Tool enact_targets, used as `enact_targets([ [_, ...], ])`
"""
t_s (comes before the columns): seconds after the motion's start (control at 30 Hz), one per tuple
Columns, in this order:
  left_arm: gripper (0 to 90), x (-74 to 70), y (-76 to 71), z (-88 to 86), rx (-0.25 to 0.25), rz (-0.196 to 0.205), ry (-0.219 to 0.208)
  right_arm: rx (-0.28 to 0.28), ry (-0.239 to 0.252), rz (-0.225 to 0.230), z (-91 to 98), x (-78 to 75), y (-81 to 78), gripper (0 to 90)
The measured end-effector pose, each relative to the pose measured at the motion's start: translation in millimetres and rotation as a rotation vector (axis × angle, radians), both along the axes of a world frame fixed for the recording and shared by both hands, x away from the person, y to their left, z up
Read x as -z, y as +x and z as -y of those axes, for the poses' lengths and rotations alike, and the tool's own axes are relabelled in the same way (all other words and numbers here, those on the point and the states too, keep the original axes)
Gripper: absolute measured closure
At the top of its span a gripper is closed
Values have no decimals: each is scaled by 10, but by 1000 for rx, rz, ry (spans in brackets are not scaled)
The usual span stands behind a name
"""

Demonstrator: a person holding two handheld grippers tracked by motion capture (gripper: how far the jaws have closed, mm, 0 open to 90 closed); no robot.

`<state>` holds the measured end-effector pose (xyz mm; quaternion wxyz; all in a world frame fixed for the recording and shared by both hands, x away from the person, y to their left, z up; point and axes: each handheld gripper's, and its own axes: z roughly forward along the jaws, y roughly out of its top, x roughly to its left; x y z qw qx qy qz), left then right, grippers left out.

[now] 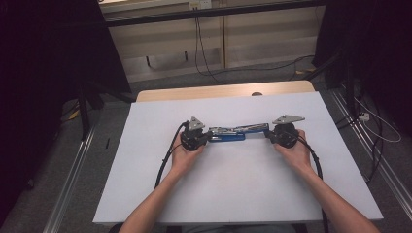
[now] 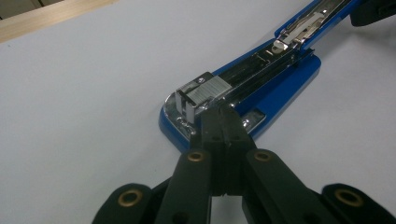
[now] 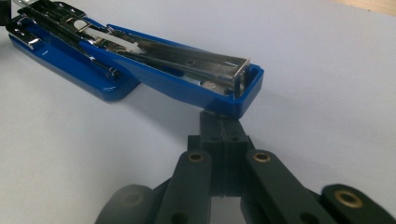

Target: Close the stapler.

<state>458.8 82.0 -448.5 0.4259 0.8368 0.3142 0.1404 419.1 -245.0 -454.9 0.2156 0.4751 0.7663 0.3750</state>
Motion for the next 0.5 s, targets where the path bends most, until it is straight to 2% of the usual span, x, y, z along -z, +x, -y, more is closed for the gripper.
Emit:
enact_targets([
  [0.23, 900, 3, -1, -1, 0, 3, -1, -4, 16, 5, -5, -8, -5, 900],
  [0.27, 900, 3, -1, 0, 1, 5, -1, -4, 19, 9, -8, -12, -7, 900],
  [0.3, 900, -3, 1, -5, 2, 24, 20, -2, 22, 18, -10, -18, -10, 900],
  [0.5, 900, -3, 0, -5, 5, 26, 22, -8, 58, 44, -16, -53, -22, 900],
])
